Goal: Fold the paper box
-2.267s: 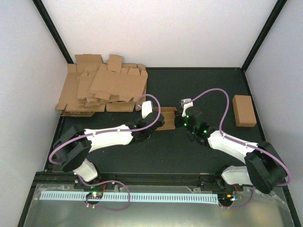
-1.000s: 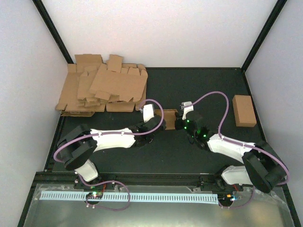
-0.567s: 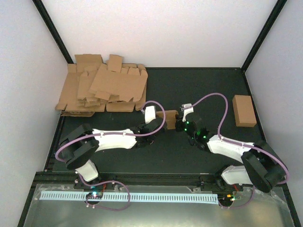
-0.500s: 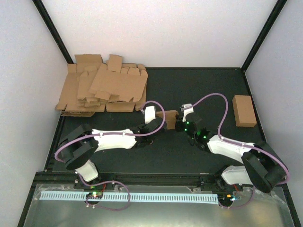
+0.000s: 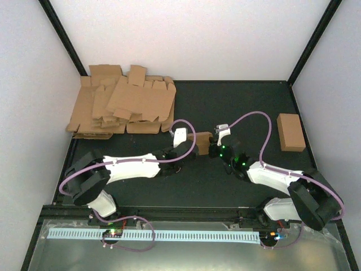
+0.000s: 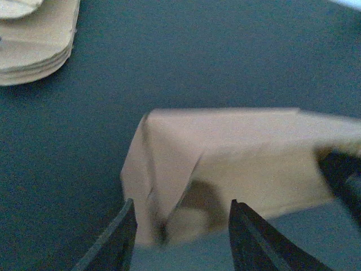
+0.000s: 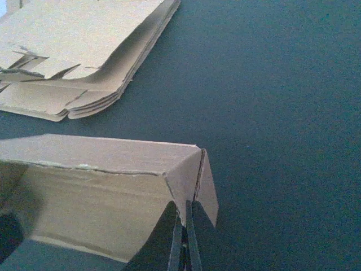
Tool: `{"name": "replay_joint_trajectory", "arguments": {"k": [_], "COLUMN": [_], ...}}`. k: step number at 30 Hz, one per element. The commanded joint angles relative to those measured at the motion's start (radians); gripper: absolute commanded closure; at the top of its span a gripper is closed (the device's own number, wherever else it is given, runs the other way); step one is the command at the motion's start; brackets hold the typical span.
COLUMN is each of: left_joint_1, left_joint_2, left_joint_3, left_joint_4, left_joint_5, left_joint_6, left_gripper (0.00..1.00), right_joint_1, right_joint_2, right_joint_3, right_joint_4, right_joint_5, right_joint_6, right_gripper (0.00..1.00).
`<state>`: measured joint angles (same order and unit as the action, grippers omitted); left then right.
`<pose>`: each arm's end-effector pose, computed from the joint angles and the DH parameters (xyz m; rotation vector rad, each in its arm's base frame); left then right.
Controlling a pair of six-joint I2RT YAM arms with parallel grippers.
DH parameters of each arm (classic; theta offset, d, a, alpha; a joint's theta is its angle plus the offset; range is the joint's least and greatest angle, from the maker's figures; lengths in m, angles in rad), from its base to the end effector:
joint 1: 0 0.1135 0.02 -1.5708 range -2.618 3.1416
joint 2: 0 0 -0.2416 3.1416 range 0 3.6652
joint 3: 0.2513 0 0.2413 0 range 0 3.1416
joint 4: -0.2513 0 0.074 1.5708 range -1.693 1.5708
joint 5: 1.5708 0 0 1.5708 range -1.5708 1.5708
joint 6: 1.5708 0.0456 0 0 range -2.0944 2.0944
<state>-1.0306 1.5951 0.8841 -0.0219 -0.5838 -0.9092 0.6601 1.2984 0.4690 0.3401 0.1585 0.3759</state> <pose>0.1889 -0.2661 0.1730 -0.1586 2.1895 -0.4296 0.2115 0.1551 0.1584 -0.1969 2.0786 0.4762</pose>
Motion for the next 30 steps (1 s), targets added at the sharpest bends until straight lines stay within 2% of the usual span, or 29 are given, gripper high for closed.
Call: {"name": "replay_joint_trajectory", "arguments": {"k": [1, 6, 8, 10, 12, 16, 21, 25, 30], "left_joint_1": [-0.005, -0.002, 0.004, 0.016, 0.038, 0.135, 0.239, 0.292, 0.321], "left_joint_2": [-0.049, -0.119, -0.151, -0.189, -0.235, -0.307, -0.302, -0.282, -0.235], "left_joint_3": [-0.007, 0.008, 0.009, 0.007, -0.01, -0.022, 0.042, 0.056, 0.105], "left_joint_4": [-0.211, -0.275, -0.291, -0.297, -0.264, -0.198, -0.242, -0.208, -0.197], "left_joint_5": [0.083, 0.102, 0.115, 0.138, 0.178, 0.349, 0.471, 0.555, 0.643], "left_joint_6": [0.018, 0.032, 0.043, 0.064, 0.1, 0.164, 0.215, 0.23, 0.254], "left_gripper": [0.49, 0.37, 0.36, 0.35, 0.33, 0.27, 0.24, 0.24, 0.24], "right_joint_1": [-0.003, -0.002, -0.003, -0.003, -0.003, -0.003, -0.003, -0.003, -0.002], "right_joint_2": [0.002, 0.004, 0.005, 0.004, -0.002, -0.028, -0.088, -0.129, -0.132], "right_joint_3": [-0.008, -0.005, -0.003, -0.001, 0.001, 0.01, 0.016, 0.029, 0.069], "right_joint_4": [-0.118, -0.114, -0.113, -0.113, -0.117, -0.14, -0.177, -0.219, -0.278], "right_joint_5": [0.054, 0.058, 0.055, 0.053, 0.051, 0.047, 0.024, 0.008, -0.017], "right_joint_6": [0.008, 0.005, 0.002, 0.001, -0.002, -0.006, -0.01, -0.016, -0.027], "right_gripper": [0.97, 0.97, 0.97, 0.93, 0.87, 0.83, 0.71, 0.48, 0.43]}}
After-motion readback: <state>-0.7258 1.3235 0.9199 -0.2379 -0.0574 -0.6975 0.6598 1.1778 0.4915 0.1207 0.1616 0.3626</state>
